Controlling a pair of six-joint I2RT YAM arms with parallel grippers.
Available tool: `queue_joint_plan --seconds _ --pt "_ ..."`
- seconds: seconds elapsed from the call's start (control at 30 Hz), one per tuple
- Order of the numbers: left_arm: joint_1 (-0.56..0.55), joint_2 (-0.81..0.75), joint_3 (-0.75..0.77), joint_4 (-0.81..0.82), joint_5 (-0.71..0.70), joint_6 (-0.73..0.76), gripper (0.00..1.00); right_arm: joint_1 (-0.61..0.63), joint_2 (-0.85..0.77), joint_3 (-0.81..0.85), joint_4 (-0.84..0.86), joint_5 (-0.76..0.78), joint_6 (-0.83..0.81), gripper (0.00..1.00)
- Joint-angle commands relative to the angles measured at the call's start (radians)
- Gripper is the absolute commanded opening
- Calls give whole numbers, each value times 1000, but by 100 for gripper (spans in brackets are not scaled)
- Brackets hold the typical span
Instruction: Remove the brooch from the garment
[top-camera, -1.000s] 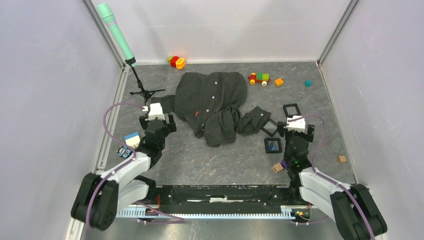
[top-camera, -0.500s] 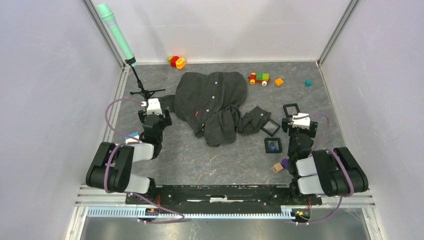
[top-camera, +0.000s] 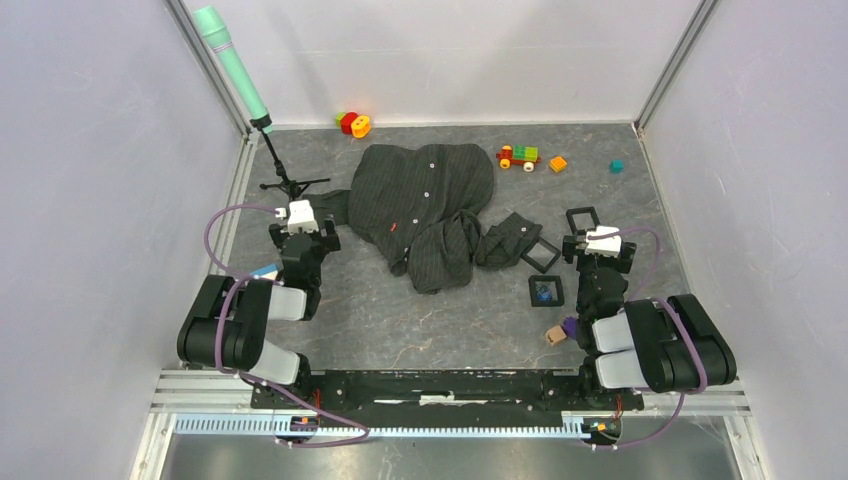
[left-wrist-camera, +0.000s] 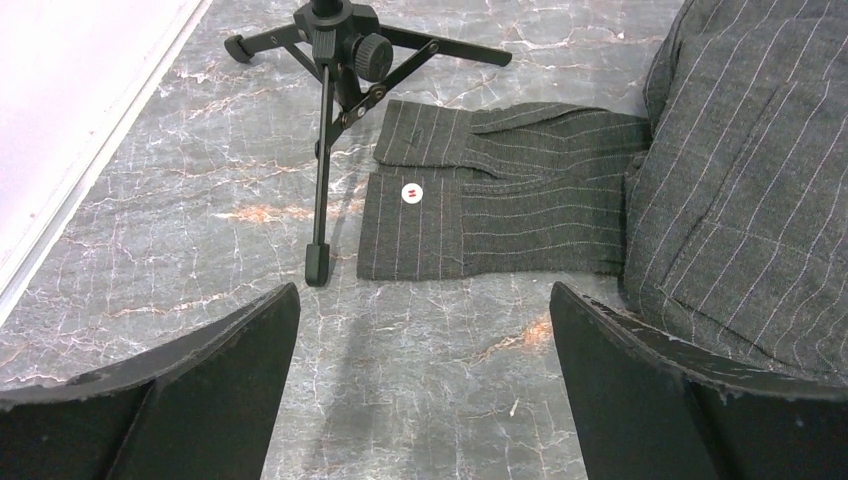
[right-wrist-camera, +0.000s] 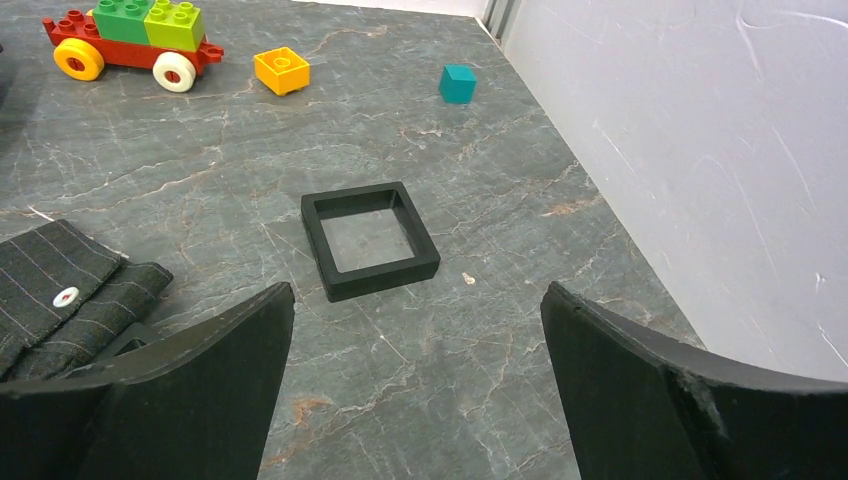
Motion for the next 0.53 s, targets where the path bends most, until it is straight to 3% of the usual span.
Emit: queue_joint_plan --seconds 0.0,0.5 --pt "7 0 -8 90 -25 -16 100 -3 1 -113 65 -8 9 98" --pt "8 2 -5 87 -21 -16 100 -4 0 -112 64 -8 9 98"
